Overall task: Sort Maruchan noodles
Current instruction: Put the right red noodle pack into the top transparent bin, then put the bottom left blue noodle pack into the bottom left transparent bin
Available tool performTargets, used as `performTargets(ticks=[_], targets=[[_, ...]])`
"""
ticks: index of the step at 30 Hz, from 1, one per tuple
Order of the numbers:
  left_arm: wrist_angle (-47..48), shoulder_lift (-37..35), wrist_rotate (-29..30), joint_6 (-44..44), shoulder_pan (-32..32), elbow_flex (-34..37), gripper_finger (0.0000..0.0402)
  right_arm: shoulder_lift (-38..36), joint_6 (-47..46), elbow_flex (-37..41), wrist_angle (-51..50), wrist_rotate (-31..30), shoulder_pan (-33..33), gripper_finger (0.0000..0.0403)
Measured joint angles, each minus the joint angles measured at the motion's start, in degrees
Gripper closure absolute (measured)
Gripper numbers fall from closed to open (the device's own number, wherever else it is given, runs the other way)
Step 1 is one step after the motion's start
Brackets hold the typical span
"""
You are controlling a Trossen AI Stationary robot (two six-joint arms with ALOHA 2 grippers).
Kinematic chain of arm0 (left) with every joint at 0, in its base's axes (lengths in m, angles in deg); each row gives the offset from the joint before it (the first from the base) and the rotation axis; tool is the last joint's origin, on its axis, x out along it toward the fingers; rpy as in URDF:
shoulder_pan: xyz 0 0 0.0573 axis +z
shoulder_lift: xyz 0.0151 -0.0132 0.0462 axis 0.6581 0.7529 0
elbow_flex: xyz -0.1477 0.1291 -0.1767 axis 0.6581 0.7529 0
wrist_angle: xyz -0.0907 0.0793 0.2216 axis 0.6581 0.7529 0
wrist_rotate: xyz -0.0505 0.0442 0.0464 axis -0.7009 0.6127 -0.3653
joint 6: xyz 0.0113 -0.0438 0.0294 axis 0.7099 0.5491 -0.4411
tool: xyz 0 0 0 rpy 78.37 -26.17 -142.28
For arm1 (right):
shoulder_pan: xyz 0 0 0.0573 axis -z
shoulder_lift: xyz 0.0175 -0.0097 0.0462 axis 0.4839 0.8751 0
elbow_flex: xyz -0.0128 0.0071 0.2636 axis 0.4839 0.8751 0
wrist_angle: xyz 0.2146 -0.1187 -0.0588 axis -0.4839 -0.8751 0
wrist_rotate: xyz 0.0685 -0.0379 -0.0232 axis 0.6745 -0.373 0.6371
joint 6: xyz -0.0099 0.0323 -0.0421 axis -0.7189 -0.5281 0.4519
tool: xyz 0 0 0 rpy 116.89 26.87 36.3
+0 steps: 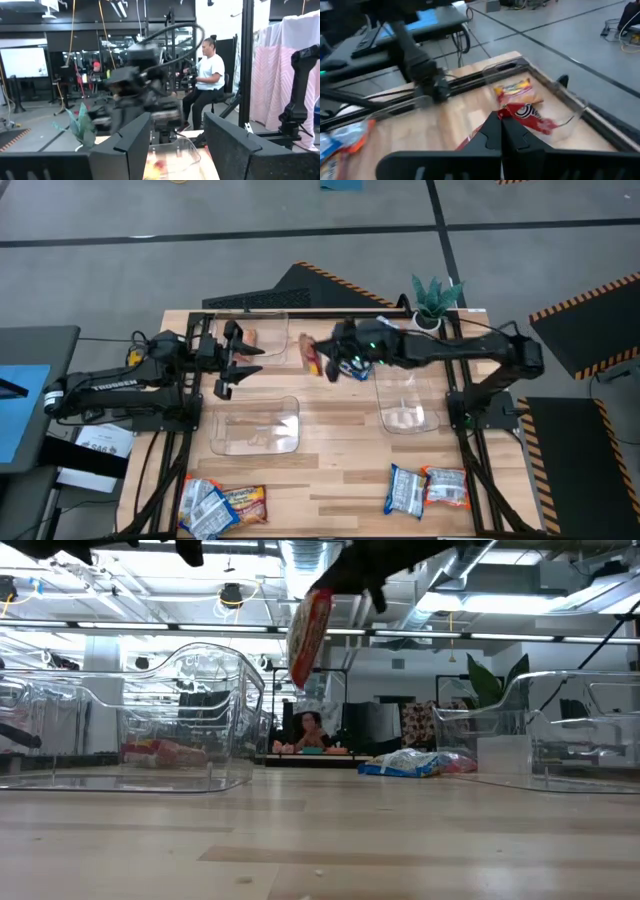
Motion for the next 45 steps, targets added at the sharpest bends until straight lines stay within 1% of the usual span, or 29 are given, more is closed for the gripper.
performTargets(ticks=[2,8,14,17,23,27,35,39,42,45], targets=[[0.7,-0.4,0.0,-0.1,0.0,0.0,0.0228,3.3,0.2,-2.1,3.7,1.6,2.1,0.0396],[0.8,-0.7,0.0,0.0,0.0,0.0,0.0228,13.0,-0.1,-11.5,9.1,4.4,6.7,0.0396],[1.3,-0.8,0.0,-0.1,0.0,0.0,0.0228,23.3,-0.3,-23.0,9.6,7.0,9.4,0.0396],[1.9,-0.8,0.1,0.1,0.0,0.0,0.0228,27.8,-0.3,-28.2,9.3,7.3,10.3,0.0395],[2.2,-0.8,0.1,0.8,0.0,0.0,0.0228,34.0,-3.1,-33.8,8.8,7.3,11.0,0.0390],[2.2,-0.8,0.1,0.8,0.0,0.0,0.0228,35.9,-3.2,-34.8,8.9,7.3,11.3,0.0367],[3.5,-0.8,0.1,0.5,0.0,0.0,0.0228,35.7,-2.9,-34.8,7.4,7.8,12.2,0.0326],[3.5,-0.8,0.1,0.4,0.0,0.0,0.0228,35.3,-2.9,-34.9,7.3,8.0,12.5,0.0292],[4.1,-0.8,0.1,0.3,0.0,0.0,0.0228,34.4,-0.8,-34.8,3.2,8.0,12.7,0.0262],[5.1,-0.8,0.2,0.3,0.0,0.0,0.0228,31.8,3.2,-34.8,-2.6,8.1,12.9,0.0237]])
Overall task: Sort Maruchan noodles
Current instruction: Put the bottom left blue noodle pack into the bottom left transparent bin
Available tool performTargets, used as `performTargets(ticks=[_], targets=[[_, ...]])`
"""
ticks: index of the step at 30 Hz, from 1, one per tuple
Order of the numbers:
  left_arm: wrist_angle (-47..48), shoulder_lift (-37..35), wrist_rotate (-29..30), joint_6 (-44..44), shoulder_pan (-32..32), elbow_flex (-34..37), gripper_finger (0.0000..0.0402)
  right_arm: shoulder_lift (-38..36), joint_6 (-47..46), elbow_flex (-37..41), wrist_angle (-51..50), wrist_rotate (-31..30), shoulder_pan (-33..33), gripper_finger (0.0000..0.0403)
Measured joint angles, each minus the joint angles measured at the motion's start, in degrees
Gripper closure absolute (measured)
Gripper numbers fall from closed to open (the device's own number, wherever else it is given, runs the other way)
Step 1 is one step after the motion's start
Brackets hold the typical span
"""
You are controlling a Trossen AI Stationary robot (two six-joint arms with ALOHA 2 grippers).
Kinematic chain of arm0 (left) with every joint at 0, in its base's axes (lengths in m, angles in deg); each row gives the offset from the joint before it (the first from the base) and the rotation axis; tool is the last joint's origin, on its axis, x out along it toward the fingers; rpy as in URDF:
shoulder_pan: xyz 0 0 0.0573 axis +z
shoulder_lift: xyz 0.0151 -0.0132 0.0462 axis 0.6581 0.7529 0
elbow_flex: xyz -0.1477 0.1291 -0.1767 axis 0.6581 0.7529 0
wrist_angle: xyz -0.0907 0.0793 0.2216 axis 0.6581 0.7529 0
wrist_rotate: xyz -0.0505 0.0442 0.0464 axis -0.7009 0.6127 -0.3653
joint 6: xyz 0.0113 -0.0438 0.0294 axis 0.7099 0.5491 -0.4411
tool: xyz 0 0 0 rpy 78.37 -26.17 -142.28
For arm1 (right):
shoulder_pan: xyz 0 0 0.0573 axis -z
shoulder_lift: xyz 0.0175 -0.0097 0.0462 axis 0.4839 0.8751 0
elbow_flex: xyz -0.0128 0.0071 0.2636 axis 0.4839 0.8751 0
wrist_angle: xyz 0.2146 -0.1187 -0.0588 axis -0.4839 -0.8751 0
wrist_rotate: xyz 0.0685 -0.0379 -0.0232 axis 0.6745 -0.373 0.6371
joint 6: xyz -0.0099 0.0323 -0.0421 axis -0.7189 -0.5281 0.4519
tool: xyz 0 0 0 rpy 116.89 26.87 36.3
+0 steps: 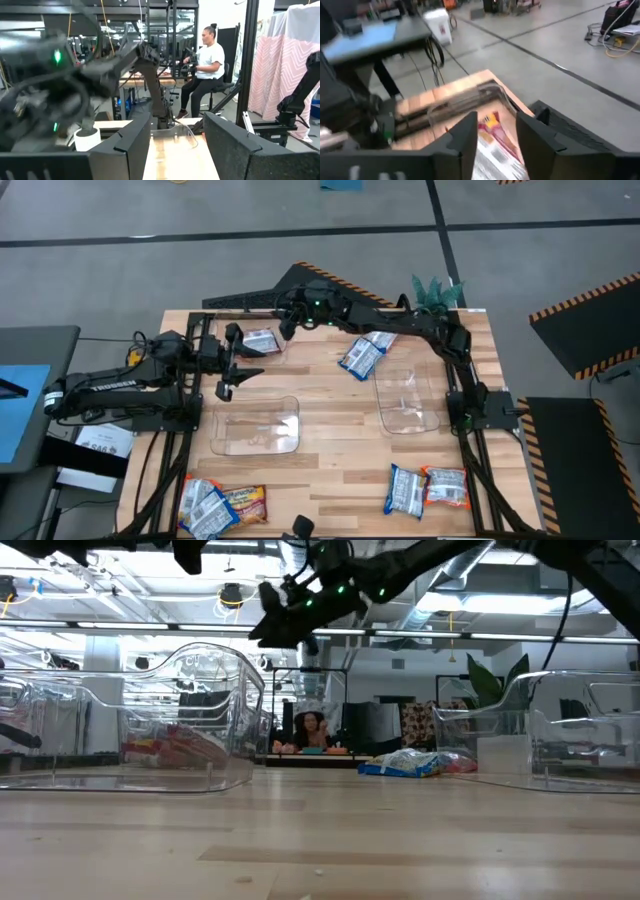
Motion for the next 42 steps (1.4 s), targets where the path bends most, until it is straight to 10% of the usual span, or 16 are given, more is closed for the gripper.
performTargets(ticks=[11,24,42], targets=[[1.9,0.0,0.2,0.0,0.0,0.0,0.0228,-16.1,10.3,13.0,-34.8,-2.2,-1.3,0.0213],[12.2,2.4,4.9,0.3,0.0,0.1,0.0228,-48.5,-2.2,59.4,-1.2,-6.0,-16.7,0.0226],[12.4,5.4,-4.4,12.2,-6.3,0.0,0.0228,-55.5,-0.3,63.5,9.6,-6.1,-22.7,0.0226]])
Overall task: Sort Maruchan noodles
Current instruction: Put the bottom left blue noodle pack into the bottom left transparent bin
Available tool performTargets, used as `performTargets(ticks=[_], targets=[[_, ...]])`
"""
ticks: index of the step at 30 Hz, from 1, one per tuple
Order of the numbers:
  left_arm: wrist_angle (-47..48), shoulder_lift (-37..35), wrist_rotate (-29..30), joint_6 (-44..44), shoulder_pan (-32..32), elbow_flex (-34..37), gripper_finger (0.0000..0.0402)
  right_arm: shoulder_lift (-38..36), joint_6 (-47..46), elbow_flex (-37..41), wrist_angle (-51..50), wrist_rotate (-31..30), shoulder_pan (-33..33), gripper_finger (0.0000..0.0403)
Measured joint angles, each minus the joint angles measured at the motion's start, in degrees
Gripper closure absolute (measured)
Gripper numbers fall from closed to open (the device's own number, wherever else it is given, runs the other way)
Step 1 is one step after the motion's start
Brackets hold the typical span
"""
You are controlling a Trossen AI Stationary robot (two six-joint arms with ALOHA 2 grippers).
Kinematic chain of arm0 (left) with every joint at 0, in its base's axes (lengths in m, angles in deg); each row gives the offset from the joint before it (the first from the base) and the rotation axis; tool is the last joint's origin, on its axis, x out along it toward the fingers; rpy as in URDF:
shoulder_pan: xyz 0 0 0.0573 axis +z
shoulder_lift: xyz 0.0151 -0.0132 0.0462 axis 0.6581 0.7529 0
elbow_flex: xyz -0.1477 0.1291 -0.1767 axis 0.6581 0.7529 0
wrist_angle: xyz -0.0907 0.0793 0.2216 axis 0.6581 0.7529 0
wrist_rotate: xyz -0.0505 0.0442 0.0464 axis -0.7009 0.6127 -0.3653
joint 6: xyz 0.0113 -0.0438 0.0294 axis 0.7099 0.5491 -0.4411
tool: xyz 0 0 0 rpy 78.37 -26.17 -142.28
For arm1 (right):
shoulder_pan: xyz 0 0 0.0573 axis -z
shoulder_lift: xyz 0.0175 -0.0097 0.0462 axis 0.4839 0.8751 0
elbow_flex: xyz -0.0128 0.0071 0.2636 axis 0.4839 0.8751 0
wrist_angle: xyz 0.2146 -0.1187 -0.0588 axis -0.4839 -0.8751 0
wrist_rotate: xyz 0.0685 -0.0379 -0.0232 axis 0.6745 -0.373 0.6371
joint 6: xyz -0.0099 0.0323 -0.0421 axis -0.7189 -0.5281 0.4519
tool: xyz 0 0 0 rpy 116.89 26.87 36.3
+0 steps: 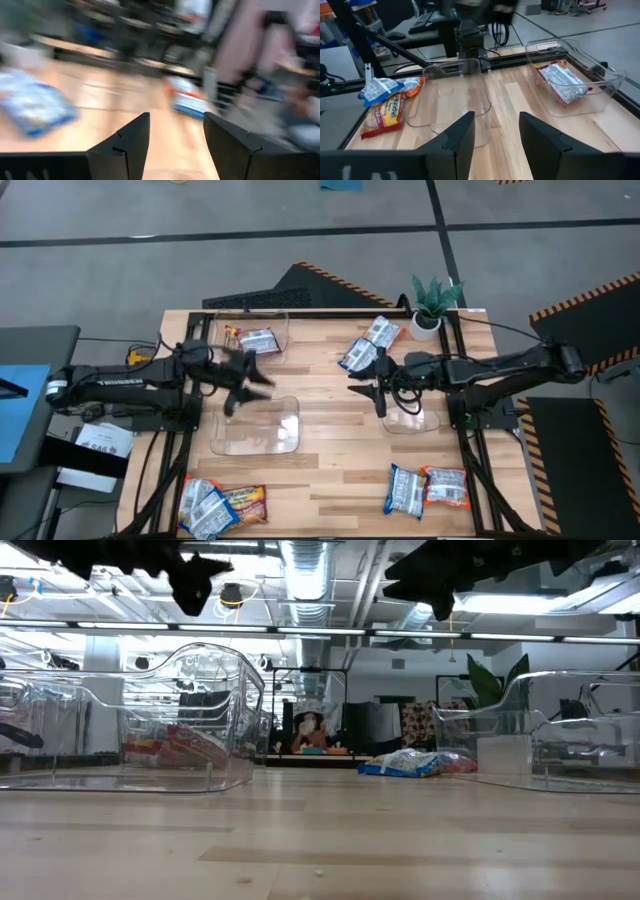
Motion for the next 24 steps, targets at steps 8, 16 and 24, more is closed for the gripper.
performTargets(ticks=[8,16,24], targets=[[6.7,0.1,5.8,6.4,-25.1,0.0,0.0228,1.5,-0.2,0.0,-0.3,-0.4,0.0,0.0227],[22.5,4.2,34.0,16.3,-52.9,-6.5,0.0228,2.2,-3.0,0.1,0.0,-1.7,0.2,0.0227],[42.1,23.5,41.5,19.9,-66.3,-21.4,0.0228,3.2,-5.2,0.0,0.2,-1.9,0.2,0.0227]])
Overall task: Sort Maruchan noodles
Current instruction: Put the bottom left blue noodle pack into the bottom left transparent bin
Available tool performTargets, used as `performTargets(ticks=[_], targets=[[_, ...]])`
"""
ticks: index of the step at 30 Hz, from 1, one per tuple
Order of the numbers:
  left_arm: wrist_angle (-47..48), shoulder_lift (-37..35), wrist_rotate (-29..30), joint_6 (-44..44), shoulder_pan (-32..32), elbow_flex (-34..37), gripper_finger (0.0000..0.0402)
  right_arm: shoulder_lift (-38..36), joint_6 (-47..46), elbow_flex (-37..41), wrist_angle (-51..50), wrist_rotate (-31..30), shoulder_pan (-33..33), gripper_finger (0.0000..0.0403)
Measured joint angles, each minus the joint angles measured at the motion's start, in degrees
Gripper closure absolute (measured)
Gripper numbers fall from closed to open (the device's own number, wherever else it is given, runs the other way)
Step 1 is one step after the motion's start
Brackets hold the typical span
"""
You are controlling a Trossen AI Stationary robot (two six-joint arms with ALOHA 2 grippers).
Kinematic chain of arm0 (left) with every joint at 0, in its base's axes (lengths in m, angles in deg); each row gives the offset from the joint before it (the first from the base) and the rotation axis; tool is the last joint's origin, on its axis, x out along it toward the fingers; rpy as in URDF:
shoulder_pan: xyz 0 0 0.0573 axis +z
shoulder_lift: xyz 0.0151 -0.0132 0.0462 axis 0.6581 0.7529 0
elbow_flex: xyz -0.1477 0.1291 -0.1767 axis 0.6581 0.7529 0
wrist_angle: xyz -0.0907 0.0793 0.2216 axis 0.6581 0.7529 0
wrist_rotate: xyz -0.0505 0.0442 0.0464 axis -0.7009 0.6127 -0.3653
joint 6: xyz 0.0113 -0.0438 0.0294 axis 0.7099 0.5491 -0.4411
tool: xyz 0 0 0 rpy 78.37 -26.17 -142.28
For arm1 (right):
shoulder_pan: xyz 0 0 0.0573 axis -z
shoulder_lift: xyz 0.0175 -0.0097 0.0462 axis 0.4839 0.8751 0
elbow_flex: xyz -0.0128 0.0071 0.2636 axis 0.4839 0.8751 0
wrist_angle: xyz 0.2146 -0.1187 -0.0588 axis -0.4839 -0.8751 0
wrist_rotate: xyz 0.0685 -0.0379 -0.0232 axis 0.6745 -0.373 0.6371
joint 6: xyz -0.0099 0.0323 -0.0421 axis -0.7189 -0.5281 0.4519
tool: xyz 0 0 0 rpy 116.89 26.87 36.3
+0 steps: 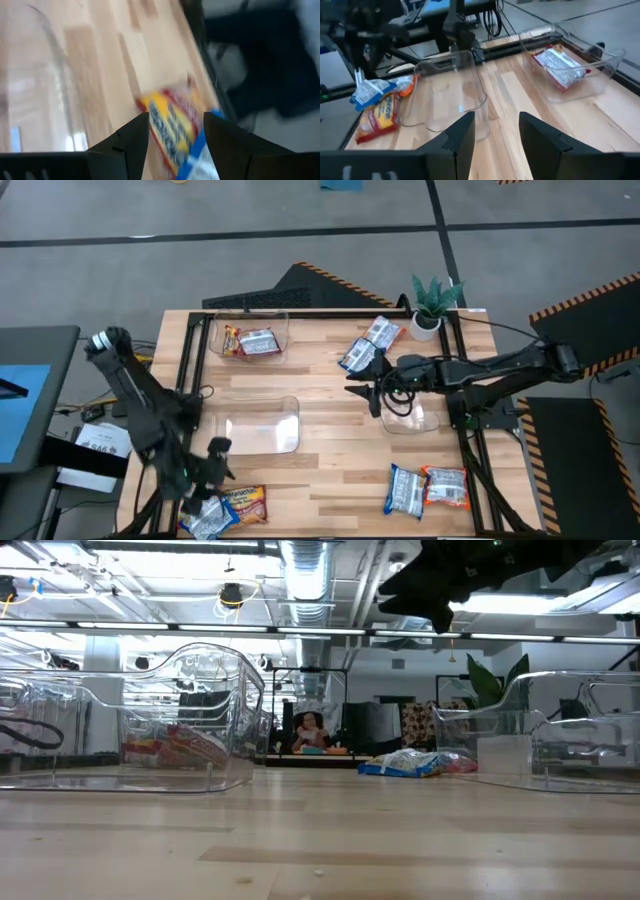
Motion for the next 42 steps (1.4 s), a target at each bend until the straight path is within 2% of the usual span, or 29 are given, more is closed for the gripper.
performTargets(ticks=[5,8,14,18,28,42], targets=[[9.2,12.0,-5.3,-3.1,-2.4,-8.5,0.0228,0.5,0.0,0.0,0.0,0.0,0.0,0.0227],[11.0,17.0,-6.9,-2.9,-2.5,-12.7,0.0228,0.8,0.1,0.1,-0.4,0.0,0.0,0.0227],[11.4,22.7,-14.9,3.8,-2.1,-17.9,0.0228,1.3,0.1,0.0,-0.6,0.0,0.0,0.0227],[13.7,24.2,-19.0,10.7,-2.2,-18.4,0.0228,2.1,0.0,0.1,-1.0,0.0,-0.2,0.0227],[18.0,24.8,-15.3,14.0,-3.2,-16.6,0.0228,7.1,-1.5,0.0,-0.8,0.0,-0.2,0.0227],[21.0,29.7,-15.9,15.0,-4.1,-16.7,0.0228,9.6,-1.4,0.0,0.3,0.0,-0.1,0.0227]])
